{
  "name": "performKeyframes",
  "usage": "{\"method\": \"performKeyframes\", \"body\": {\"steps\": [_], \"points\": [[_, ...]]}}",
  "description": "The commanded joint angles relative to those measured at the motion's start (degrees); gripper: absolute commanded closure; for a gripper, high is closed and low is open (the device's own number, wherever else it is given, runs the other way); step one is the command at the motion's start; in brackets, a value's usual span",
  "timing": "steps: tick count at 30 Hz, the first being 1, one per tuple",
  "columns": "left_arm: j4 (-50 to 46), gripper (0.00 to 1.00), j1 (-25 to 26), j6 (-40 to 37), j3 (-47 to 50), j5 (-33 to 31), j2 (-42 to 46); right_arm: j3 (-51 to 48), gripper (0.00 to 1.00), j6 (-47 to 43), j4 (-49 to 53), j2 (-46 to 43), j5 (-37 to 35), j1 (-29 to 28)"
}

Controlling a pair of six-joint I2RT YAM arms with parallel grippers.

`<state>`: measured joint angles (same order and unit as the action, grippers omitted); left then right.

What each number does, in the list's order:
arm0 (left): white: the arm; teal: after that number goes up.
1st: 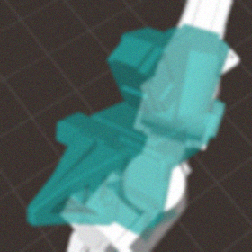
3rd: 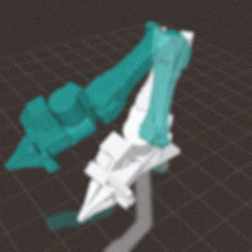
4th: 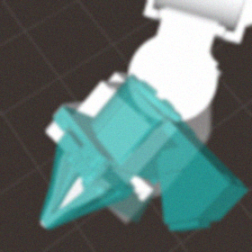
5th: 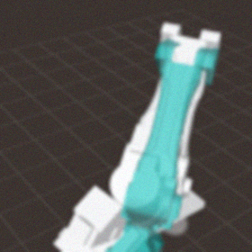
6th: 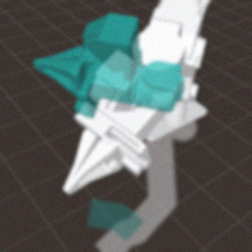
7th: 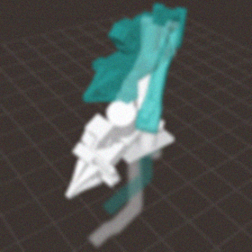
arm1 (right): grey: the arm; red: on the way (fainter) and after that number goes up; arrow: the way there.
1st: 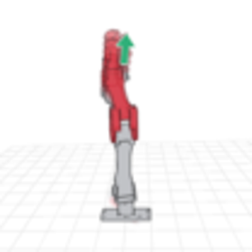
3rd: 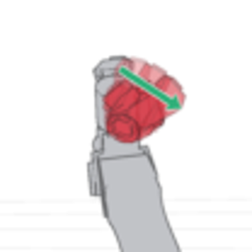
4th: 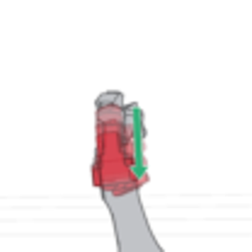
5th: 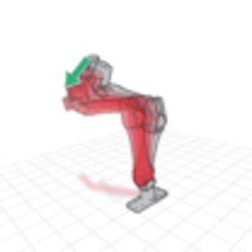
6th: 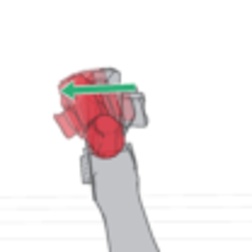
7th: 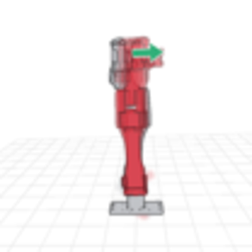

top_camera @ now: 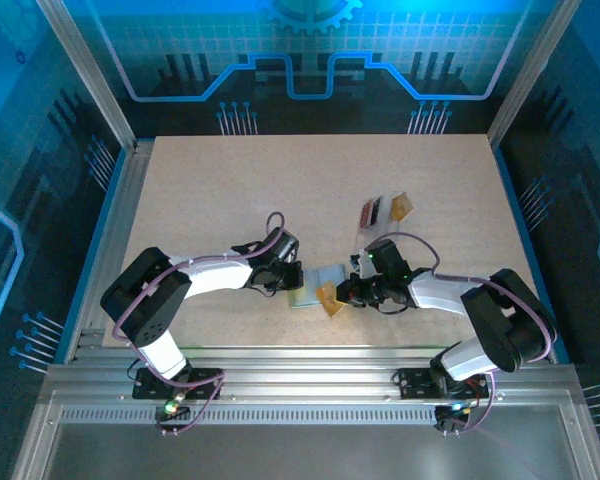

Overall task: Put the credit cards into the card holder
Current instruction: Insert the credit card into the card slot.

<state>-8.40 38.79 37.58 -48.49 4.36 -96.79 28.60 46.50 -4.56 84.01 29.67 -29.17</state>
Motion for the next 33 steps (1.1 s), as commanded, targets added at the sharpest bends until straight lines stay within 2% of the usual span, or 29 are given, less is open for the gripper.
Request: {"method": "performKeyframes", "body": {"steps": [1,14,24,33], "points": [[-7.6,0.89,0.1,0.6,3.4,-1.0,-4.1,0.6,1.00,-1.5,5.8,1.4,0.9,0.2],[-7.5,0.90,0.1,0.4,4.2,-1.1,-3.7,5.5,1.00,-2.9,3.6,5.4,2.0,2.3],[-7.7,0.90,0.1,0.1,4.4,-1.1,-3.5,7.0,1.00,0.1,-6.2,12.1,2.7,1.9],[-7.5,0.90,0.1,-0.1,4.7,-1.0,-3.3,5.7,1.00,2.7,-10.6,12.7,-2.9,-0.4]]}}
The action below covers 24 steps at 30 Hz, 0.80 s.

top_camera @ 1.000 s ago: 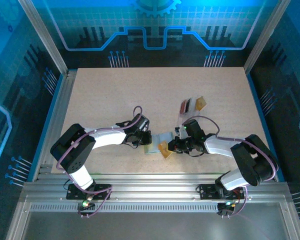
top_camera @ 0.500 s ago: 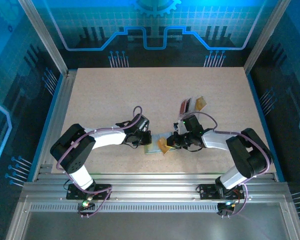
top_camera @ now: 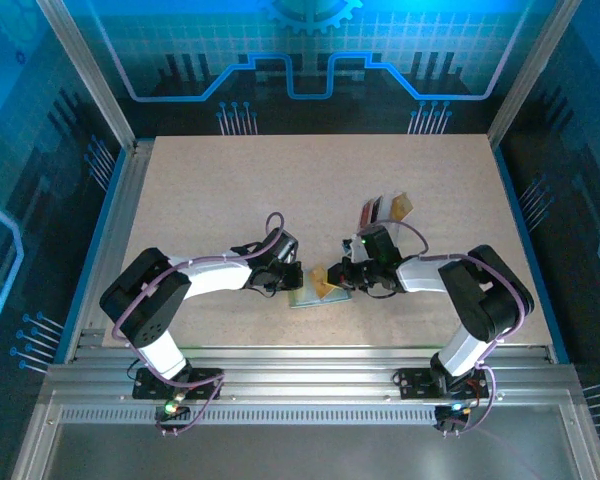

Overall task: Put the credit cards into the card holder
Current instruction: Insert the credit card into the card slot.

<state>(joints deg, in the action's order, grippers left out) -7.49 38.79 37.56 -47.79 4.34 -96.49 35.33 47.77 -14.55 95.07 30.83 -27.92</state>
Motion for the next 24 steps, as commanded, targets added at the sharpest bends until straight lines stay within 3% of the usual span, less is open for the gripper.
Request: {"method": "performKeyframes", "body": {"steps": [1,11,19,24], "points": [[-8.4,0.90,0.2,-0.1,4.1,-0.9,-3.5,-1.5,1.00,1.9,-3.0,1.9,-5.0,-2.1],[-8.4,0.90,0.2,-0.6,4.5,-0.9,-3.4,-2.5,1.00,2.3,-7.5,2.8,-8.7,-5.5],[-8.7,0.89,0.2,-1.0,4.3,-1.1,-2.6,-3.9,1.00,6.1,-12.2,3.8,-6.8,-7.6],[-10.7,0.86,0.1,-1.3,3.3,-0.5,-0.4,-3.8,0.96,4.0,-7.0,1.9,-10.4,-8.8]]}}
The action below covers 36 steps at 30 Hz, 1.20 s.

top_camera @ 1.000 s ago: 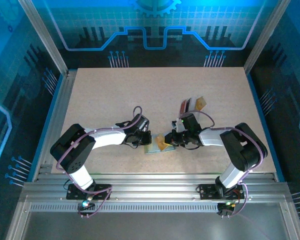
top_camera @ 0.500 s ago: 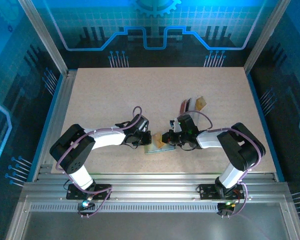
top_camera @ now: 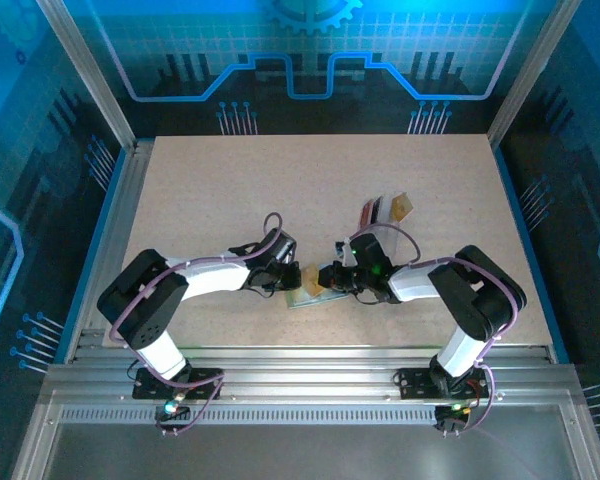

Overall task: Put the credit cards into the card holder
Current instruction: Insert the credit card into the card slot.

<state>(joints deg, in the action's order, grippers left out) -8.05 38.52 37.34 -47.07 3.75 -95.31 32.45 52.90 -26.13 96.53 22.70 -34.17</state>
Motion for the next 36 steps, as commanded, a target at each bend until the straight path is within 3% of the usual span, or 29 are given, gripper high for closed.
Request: {"method": "performKeyframes", "body": {"steps": [1,10,23,26,31,36], "points": [[-10.6,0.85,0.1,-0.9,2.4,0.2,-0.4,-1.4,0.97,-1.3,5.2,-0.4,-3.1,-2.3],[-16.6,0.77,-0.6,-2.9,-1.1,0.5,7.1,1.7,0.91,-4.5,18.0,-3.6,-8.8,-2.9],[-15.0,0.81,-0.6,-6.5,-3.1,0.7,-1.1,5.6,0.85,-4.1,20.4,-1.3,-9.8,-3.5],[-14.3,0.81,-0.6,-6.6,-1.8,0.1,-1.7,6.9,0.86,-4.6,22.7,-1.0,-10.5,-3.5],[-13.8,0.81,-0.6,-7.2,-0.8,-0.2,-2.7,8.6,1.00,-5.0,25.3,-0.4,-11.8,-4.3],[-13.8,0.82,-0.6,-7.7,-0.5,-0.4,-3.1,9.5,1.00,-5.0,25.1,1.2,-12.5,-5.2]]}}
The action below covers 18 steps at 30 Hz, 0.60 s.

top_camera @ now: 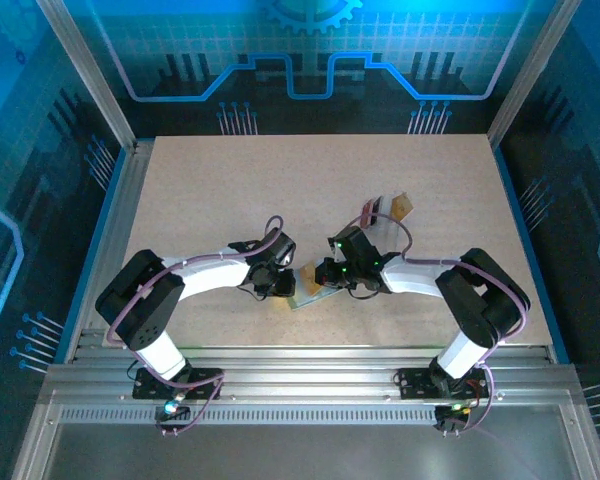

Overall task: Put the credit cards into the card holder
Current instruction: Insert the credit card into the card slot.

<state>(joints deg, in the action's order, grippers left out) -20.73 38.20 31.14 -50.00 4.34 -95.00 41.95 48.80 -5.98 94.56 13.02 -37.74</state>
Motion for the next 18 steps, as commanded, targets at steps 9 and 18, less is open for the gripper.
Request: {"method": "performKeyframes", "body": {"steps": [9,18], "points": [[-1.1,0.82,-0.2,-1.9,2.9,-1.6,-3.6,0.6,1.00,-3.1,7.9,4.9,-5.9,-2.0],[-0.7,0.82,-0.3,-1.8,2.9,-1.6,-4.8,2.3,1.00,-7.7,12.3,4.3,-9.4,-1.3]]}}
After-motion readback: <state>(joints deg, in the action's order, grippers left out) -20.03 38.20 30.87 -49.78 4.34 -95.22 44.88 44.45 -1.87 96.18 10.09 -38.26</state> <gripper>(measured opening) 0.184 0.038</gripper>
